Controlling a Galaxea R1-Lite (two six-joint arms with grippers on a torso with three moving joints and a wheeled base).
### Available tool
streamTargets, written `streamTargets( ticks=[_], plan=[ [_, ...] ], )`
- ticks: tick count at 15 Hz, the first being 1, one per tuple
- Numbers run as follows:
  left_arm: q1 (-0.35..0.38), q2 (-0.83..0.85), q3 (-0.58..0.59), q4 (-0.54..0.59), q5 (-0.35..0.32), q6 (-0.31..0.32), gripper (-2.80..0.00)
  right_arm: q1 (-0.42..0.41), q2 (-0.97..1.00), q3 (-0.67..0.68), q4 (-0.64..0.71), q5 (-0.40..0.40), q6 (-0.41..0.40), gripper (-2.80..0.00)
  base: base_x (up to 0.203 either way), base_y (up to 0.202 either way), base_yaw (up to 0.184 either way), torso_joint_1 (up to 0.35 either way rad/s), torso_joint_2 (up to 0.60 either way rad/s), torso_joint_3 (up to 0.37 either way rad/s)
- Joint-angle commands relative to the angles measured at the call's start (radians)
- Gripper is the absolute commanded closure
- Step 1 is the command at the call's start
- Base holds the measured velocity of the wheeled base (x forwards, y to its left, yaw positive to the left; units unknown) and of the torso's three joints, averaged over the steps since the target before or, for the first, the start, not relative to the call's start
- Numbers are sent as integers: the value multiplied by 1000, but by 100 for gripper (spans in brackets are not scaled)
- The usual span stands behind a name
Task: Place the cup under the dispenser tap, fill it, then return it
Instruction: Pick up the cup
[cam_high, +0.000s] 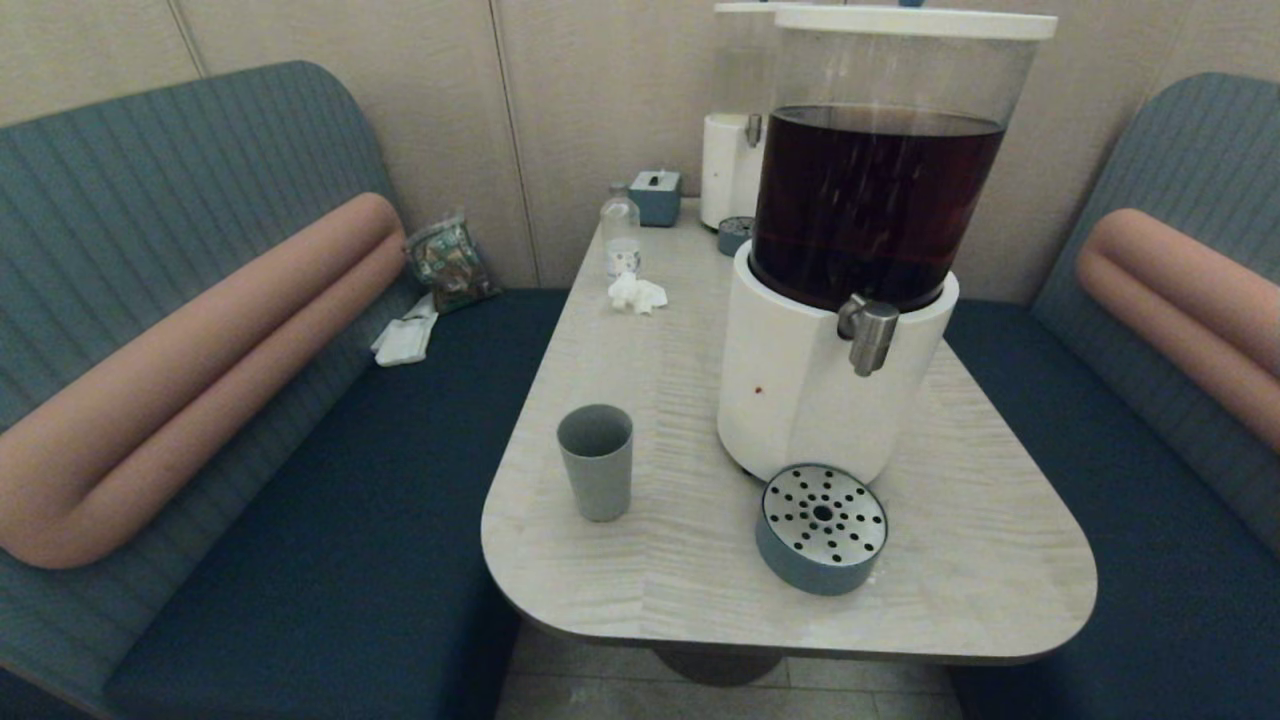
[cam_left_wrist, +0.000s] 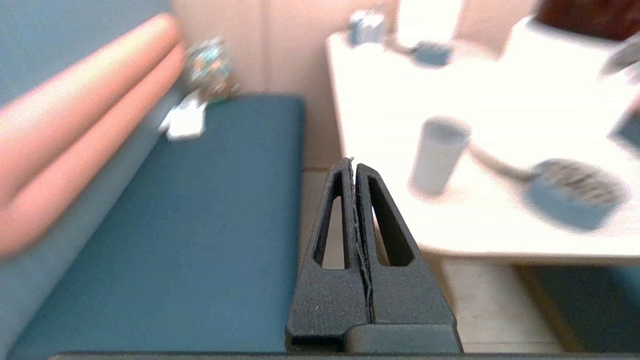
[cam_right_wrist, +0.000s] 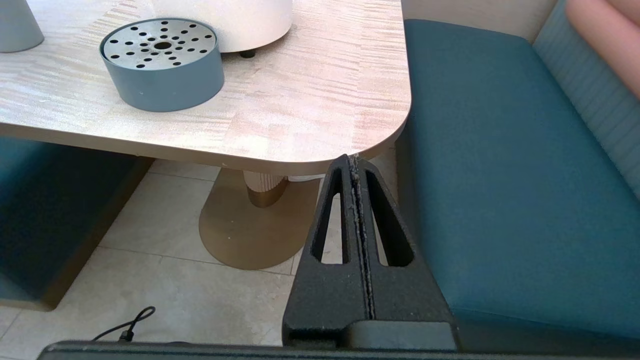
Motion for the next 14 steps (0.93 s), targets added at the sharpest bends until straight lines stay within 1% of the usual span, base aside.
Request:
streamTargets(
  ticks=[1, 3, 5, 8, 11, 14],
  plan=[
    [-2, 226, -148, 5, -25, -5, 0, 0, 0, 0, 0, 1, 0, 0, 0, 0, 0, 0, 0, 0],
    [-3, 401, -219, -45, -53, -10, 0, 0, 0, 0, 0, -1, 0, 0, 0, 0, 0, 0, 0, 0],
    [-4, 590, -260, -145, -76, -10, 0, 0, 0, 0, 0, -1, 0, 0, 0, 0, 0, 0, 0, 0],
    [-6, 869, -316, -297, -129, -6, 0, 0, 0, 0, 0, 1, 1, 0, 0, 0, 0, 0, 0, 0],
    [-9, 1119, -337, -443, -174, -5, 0, 0, 0, 0, 0, 0, 0, 0, 0, 0, 0, 0, 0, 0],
    [-11, 1358, -340, -631, -192, -3, 0, 0, 0, 0, 0, 1, 0, 0, 0, 0, 0, 0, 0, 0]
  ],
)
